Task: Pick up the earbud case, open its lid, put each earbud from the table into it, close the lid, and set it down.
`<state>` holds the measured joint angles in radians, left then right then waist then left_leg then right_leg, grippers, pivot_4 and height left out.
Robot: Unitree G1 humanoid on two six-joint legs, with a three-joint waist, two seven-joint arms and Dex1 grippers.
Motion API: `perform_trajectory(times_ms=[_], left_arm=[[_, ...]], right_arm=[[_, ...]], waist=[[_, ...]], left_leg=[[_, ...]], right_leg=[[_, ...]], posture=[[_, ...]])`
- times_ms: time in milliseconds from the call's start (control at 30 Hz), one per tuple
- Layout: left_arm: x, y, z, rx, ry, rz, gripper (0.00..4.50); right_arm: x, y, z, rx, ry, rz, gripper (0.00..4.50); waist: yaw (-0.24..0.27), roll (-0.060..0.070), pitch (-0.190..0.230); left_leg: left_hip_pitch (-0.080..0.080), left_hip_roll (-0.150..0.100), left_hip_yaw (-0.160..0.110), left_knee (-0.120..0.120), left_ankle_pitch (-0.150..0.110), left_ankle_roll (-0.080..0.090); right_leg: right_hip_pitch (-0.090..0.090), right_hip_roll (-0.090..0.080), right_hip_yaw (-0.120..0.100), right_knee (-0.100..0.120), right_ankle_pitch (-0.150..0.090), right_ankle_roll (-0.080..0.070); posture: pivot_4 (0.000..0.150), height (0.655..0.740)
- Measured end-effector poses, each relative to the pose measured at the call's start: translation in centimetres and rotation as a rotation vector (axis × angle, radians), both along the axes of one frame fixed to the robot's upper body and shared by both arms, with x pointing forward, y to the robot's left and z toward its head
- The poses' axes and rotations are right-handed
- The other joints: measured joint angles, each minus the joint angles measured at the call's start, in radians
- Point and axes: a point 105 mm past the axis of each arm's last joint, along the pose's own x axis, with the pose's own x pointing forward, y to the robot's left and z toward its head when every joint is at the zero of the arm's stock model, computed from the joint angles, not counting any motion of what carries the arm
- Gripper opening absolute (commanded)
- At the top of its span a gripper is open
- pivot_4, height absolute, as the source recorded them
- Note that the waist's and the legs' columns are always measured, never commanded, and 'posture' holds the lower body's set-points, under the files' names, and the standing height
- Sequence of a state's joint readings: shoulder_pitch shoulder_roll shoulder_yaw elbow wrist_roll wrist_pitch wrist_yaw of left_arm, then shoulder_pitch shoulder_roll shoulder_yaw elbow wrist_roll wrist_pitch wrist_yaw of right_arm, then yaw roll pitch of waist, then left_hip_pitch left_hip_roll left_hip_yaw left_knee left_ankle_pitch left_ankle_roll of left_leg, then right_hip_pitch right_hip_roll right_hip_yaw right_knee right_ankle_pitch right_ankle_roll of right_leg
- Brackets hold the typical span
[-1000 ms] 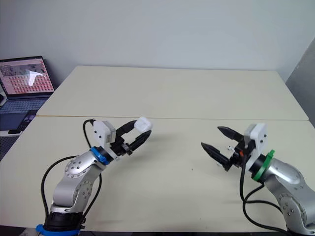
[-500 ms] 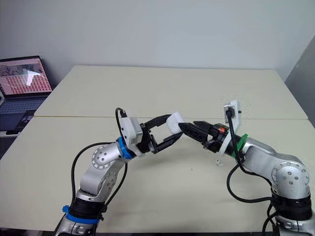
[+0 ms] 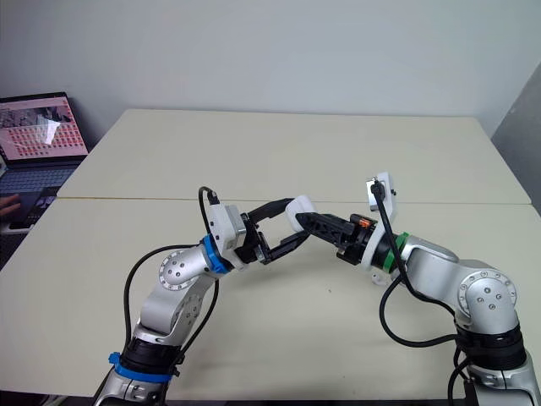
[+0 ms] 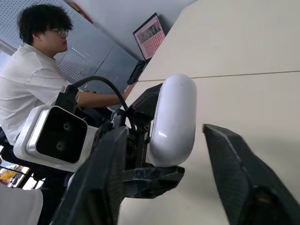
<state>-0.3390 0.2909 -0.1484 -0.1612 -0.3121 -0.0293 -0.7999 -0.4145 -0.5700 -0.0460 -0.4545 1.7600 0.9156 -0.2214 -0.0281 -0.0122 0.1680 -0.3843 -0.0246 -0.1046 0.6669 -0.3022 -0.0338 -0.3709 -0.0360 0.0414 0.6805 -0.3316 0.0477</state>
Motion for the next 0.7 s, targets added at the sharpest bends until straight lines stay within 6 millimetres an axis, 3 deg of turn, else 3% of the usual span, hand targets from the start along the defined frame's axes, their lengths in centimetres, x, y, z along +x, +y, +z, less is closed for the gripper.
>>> perform_trajectory(times_ms=[67, 167, 333, 500, 700], left_arm=[[0.0, 0.0, 0.1, 0.000, -0.007, 0.001, 2.76], [0.0, 0.1, 0.1, 0.005, -0.013, 0.004, 2.76], [0.0, 0.1, 0.1, 0.003, -0.015, 0.005, 4.46], [0.0, 0.6, -0.5, 0.037, -0.005, 0.009, 4.50], [-1.3, 2.7, -2.3, 0.124, 0.199, -0.101, 4.50]], right_arm=[[0.1, -0.1, -0.1, 0.000, 0.005, -0.007, 0.89], [0.1, 0.0, -0.1, 0.004, 0.008, -0.007, 0.79], [-0.1, 0.4, 0.0, 0.014, 0.014, 0.022, 0.79], [-0.2, 0.3, 0.1, 0.004, 0.010, 0.026, 0.79], [-0.2, -0.9, 0.1, -0.077, -0.064, 0.051, 0.79]], waist=[[0.000, 0.000, 0.000], [0.000, 0.000, 0.000], [0.000, 0.000, 0.000], [-0.001, 0.000, 0.000], [-0.002, 0.000, 0.000]], left_leg=[[0.000, 0.000, 0.000, 0.000, 0.000, 0.000], [0.000, 0.000, 0.000, 0.000, 0.000, 0.000], [0.000, 0.000, 0.000, 0.000, 0.000, 0.000], [0.000, 0.000, 0.000, 0.000, 0.000, 0.000], [-0.001, 0.000, 0.000, -0.001, 0.000, 0.000]], right_leg=[[0.000, 0.000, 0.000, 0.000, 0.000, 0.000], [0.000, 0.000, 0.000, 0.000, 0.000, 0.000], [0.000, 0.000, 0.000, 0.000, 0.000, 0.000], [0.000, 0.000, 0.000, 0.000, 0.000, 0.000], [-0.001, 0.000, 0.000, 0.000, 0.000, 0.000]], posture=[[0.150, 0.7400], [0.150, 0.7400], [0.150, 0.7400], [0.150, 0.7400], [0.150, 0.7400]])
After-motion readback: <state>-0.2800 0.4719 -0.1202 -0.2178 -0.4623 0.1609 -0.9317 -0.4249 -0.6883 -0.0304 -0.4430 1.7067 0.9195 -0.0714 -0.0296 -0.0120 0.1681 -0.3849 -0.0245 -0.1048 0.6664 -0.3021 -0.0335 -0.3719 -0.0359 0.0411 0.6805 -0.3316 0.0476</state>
